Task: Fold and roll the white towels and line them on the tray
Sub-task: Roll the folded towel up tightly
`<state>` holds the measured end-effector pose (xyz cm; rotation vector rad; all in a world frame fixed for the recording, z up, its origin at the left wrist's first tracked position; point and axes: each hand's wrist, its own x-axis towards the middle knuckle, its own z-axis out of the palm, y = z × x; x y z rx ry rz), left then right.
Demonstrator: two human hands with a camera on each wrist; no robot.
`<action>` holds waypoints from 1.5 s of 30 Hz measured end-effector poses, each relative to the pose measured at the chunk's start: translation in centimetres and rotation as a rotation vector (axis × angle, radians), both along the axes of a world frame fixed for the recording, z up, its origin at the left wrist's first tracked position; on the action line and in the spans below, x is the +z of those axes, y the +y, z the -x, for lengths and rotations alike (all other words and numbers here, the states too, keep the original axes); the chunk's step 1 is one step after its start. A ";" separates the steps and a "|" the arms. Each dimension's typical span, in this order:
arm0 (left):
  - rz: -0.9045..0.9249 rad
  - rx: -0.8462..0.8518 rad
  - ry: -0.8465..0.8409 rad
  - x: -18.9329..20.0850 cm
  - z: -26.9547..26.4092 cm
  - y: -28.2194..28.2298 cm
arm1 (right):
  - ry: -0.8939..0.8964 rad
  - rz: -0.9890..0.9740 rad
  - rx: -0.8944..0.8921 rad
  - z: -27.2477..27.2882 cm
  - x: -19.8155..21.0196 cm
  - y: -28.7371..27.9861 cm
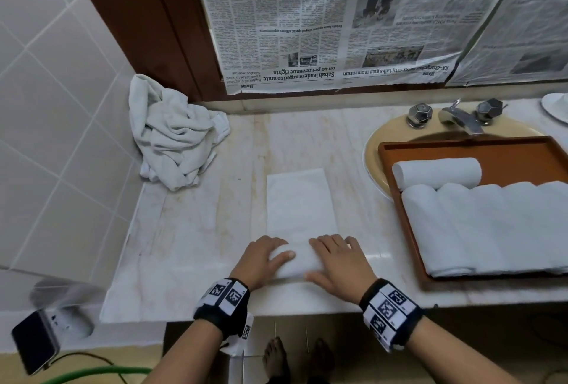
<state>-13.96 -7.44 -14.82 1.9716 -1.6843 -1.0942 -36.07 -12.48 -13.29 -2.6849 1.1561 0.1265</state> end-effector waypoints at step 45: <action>0.068 -0.061 -0.294 1.0 1.7 0.3 | 0.011 -0.281 -0.091 -0.5 1.3 -3.4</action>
